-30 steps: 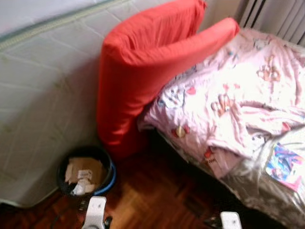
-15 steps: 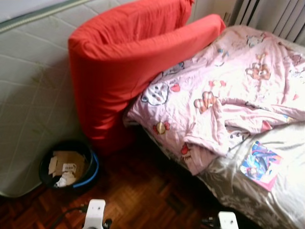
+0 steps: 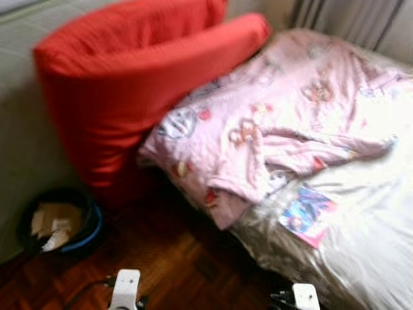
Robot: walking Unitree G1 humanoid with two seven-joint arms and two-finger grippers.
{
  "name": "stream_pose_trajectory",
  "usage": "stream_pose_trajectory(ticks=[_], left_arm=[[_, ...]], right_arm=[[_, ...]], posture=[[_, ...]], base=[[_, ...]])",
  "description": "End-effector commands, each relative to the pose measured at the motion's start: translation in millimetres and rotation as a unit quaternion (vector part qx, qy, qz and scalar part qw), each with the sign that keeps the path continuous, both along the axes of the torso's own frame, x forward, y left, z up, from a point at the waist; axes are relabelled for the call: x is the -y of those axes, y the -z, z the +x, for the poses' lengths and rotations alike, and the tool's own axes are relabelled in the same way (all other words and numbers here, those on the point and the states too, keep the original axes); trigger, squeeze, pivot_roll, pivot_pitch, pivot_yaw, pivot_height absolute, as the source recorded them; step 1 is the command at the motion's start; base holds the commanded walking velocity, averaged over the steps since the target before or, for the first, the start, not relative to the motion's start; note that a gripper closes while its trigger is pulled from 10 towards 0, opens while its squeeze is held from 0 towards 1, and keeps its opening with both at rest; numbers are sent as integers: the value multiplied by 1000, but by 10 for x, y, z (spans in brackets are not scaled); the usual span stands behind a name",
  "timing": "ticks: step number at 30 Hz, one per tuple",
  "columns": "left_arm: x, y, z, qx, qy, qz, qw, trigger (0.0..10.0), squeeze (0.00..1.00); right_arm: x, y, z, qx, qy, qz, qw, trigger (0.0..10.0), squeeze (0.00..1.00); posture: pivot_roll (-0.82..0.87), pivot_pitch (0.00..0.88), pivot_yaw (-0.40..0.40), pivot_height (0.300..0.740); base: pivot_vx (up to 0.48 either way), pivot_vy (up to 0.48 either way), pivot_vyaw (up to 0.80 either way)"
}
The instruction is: Clean up the room
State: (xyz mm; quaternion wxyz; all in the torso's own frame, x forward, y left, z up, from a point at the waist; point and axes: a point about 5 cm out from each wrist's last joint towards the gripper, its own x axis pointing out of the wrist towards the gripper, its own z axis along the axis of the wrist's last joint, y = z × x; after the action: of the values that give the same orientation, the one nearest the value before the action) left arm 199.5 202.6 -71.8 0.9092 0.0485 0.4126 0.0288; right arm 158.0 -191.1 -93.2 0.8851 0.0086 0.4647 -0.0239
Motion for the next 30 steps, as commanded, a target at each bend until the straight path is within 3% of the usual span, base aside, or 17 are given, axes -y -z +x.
stream_pose_trajectory(ticks=[1,30], left_arm=[[86,67,-91,-23,12,-8,1000,10000,0],[82,67,-92,-25,15,-4,1000,10000,0]], right_arm=[[65,45,-131,-22,10,-4,1000,10000,0],[66,42,-124,-20,13,-4,1000,10000,0]], posture=[[-6,166,19,740],[-8,167,20,740]], base=[[0,0,-756],[0,0,-747]])
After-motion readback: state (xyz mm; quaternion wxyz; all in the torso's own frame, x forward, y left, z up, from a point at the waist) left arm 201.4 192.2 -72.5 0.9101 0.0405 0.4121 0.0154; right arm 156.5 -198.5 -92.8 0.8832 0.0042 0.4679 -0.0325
